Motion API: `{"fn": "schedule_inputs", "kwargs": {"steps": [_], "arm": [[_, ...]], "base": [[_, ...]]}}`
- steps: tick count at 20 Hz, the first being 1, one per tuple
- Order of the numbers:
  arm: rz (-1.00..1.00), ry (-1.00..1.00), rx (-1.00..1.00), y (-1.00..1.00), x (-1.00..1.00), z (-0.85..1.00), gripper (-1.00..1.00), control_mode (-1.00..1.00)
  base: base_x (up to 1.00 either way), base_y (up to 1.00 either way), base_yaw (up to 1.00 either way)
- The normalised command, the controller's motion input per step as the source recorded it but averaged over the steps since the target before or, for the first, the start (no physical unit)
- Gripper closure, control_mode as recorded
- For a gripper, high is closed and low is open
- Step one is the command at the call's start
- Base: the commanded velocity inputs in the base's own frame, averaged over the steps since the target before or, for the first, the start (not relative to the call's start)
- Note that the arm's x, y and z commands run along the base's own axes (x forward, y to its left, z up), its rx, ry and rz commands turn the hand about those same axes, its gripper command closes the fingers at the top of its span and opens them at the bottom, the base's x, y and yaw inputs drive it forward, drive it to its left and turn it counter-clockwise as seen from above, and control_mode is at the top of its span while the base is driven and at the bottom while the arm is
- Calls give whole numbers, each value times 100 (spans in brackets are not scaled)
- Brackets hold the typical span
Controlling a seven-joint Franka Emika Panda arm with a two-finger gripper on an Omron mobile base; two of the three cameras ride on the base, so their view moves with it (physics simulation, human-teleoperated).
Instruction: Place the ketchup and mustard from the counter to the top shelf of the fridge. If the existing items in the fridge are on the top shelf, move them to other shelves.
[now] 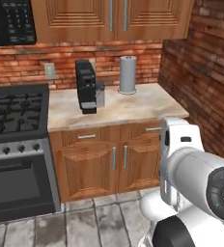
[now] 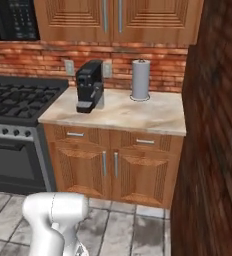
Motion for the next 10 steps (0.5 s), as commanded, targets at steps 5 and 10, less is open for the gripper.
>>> {"fn": "schedule_inputs", "kwargs": {"steps": [5,10], "arm": [[0,0,0,0,0,0,-100,100],[0,0,0,0,0,0,-100,100]], "base": [[100,0,42],[85,-9,82]]}}
